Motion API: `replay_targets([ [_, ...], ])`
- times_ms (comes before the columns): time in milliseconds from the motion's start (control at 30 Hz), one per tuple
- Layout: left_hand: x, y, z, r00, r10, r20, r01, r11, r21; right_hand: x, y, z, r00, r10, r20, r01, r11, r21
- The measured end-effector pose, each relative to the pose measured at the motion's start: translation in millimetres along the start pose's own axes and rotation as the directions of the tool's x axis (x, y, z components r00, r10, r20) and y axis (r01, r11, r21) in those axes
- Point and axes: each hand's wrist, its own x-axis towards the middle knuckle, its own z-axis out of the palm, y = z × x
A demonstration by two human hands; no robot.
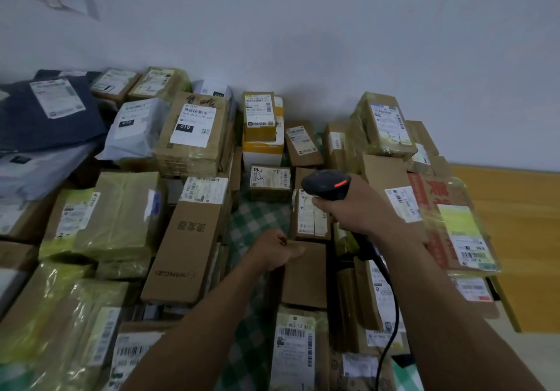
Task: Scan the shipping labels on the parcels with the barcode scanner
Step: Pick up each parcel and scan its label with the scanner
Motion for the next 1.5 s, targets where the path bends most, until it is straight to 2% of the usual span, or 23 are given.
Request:
replay_targets([
  [67, 12.3, 2.5, -6.7, 0.999, 0.005, -0.045, -0.004, 1.000, 0.017, 2.7, -1.7, 2.9, 1.000, -0.007, 0.020, 0.006, 0.997, 0.075],
  [200, 47.9, 20.5, -32.9, 0.943, 0.131, -0.306, -0.174, 0.977, -0.120, 14.6, -5.0, 3.3, 0.995, -0.008, 0.103, -0.014, 0.977, 0.213],
  [300, 87.4, 33.2, -54.4, 0.891, 0.213, -0.400, -0.240, 0.971, -0.018, 28.9, -0.3, 4.5, 0.991, 0.030, 0.128, -0.059, 0.972, 0.226],
  [367, 111.3, 41.2, -60.7, 0.877, 0.286, -0.387, -0.256, 0.958, 0.127, 37.8, 1.8, 6.6, 0.990, 0.054, 0.133, -0.084, 0.970, 0.228],
  [433, 133.4, 46.2, -67.0, 0.883, 0.323, -0.342, -0.267, 0.942, 0.202, 45.3, 5.1, 9.2, 0.987, 0.072, 0.141, -0.103, 0.968, 0.229],
  [600, 174.6, 40.0, -75.9, 0.953, 0.202, -0.224, -0.069, 0.868, 0.491, 56.9, 14.3, 14.7, 0.983, 0.077, 0.166, -0.115, 0.966, 0.233],
  [700, 180.8, 39.5, -77.7, 0.956, 0.128, -0.265, 0.001, 0.899, 0.438, 61.8, 20.3, 16.7, 0.975, 0.106, 0.196, -0.155, 0.955, 0.253],
  [833, 175.2, 42.6, -81.3, 0.981, -0.005, -0.194, 0.090, 0.896, 0.435, 64.2, 20.3, 20.0, 0.968, 0.126, 0.218, -0.185, 0.942, 0.279],
  [967, 157.6, 34.3, -67.5, 0.969, -0.042, -0.243, 0.130, 0.924, 0.359, 63.3, 16.7, 20.6, 0.964, 0.140, 0.224, -0.209, 0.923, 0.323],
  [1067, 147.6, 14.9, -51.4, 0.933, -0.044, -0.356, 0.054, 0.998, 0.017, 62.0, 18.4, 19.9, 0.961, 0.167, 0.222, -0.239, 0.904, 0.354],
  [1167, 129.3, -1.3, -37.7, 0.917, -0.095, -0.388, 0.000, 0.971, -0.239, 61.1, 18.5, 19.7, 0.964, 0.178, 0.195, -0.241, 0.895, 0.375],
  [1267, 103.8, 1.3, -36.9, 0.899, -0.076, -0.432, -0.086, 0.935, -0.343, 57.1, 18.7, 19.9, 0.970, 0.176, 0.169, -0.229, 0.896, 0.381],
  [1367, 69.7, 16.0, -43.7, 0.869, 0.002, -0.495, -0.220, 0.898, -0.381, 48.6, 18.3, 17.1, 0.976, 0.160, 0.147, -0.205, 0.902, 0.379],
  [1500, 10.9, 44.2, -52.7, 0.813, 0.119, -0.570, -0.417, 0.802, -0.428, 33.5, 10.0, 12.6, 0.996, 0.076, 0.037, -0.085, 0.919, 0.385],
])
